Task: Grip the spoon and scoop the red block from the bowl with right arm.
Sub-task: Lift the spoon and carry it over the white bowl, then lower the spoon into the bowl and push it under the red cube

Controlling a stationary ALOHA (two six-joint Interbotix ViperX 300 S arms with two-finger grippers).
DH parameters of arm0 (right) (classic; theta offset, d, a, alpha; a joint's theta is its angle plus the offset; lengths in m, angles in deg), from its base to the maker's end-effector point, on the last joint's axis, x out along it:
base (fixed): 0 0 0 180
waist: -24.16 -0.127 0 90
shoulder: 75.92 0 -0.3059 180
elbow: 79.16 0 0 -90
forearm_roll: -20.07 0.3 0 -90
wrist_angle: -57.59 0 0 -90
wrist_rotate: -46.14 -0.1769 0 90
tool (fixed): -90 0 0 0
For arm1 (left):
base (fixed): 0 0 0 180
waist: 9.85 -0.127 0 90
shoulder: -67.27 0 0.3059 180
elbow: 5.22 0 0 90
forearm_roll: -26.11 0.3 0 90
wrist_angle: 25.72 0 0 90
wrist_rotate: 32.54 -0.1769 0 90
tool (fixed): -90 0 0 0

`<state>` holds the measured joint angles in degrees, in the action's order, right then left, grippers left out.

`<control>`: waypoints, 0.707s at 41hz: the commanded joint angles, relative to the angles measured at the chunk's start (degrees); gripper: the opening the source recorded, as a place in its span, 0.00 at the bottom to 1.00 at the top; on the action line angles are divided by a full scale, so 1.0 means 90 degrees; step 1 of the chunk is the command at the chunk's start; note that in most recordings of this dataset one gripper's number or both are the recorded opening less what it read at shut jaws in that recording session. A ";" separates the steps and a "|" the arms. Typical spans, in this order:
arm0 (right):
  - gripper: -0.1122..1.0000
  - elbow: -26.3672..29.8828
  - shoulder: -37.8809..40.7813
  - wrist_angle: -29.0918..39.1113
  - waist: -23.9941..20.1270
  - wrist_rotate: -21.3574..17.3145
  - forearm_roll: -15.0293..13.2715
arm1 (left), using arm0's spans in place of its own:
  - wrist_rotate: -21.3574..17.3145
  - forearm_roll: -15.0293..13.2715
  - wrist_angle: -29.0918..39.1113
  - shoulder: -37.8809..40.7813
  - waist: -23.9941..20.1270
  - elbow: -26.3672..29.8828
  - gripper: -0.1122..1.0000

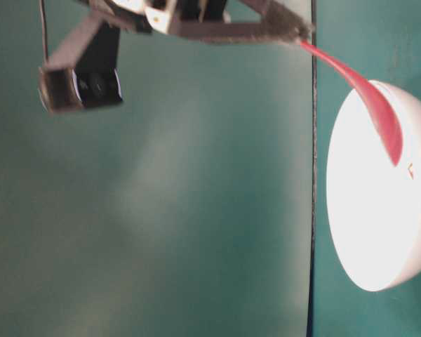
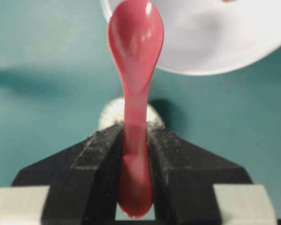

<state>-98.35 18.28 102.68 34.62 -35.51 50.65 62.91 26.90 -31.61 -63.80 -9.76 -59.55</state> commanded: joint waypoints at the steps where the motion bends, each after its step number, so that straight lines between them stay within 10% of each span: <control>1: 0.30 0.0557 0.0156 0.0430 0.0020 -0.0322 -0.0811 | 0.0000 0.0000 -0.0029 0.0029 0.0010 0.0186 0.10; 10: 0.30 0.1191 0.0566 0.1094 0.0020 -0.0459 -0.1611 | -0.0020 0.0000 -0.0020 0.0039 0.0010 0.0176 0.10; 29: 0.30 0.1738 0.1143 0.1543 0.0000 -0.0166 -0.1855 | -0.0107 0.0000 -0.0020 0.0029 0.0000 0.0176 0.10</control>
<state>-84.37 28.74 116.48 34.62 -37.18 33.95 62.03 26.90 -31.61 -63.80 -9.76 -59.55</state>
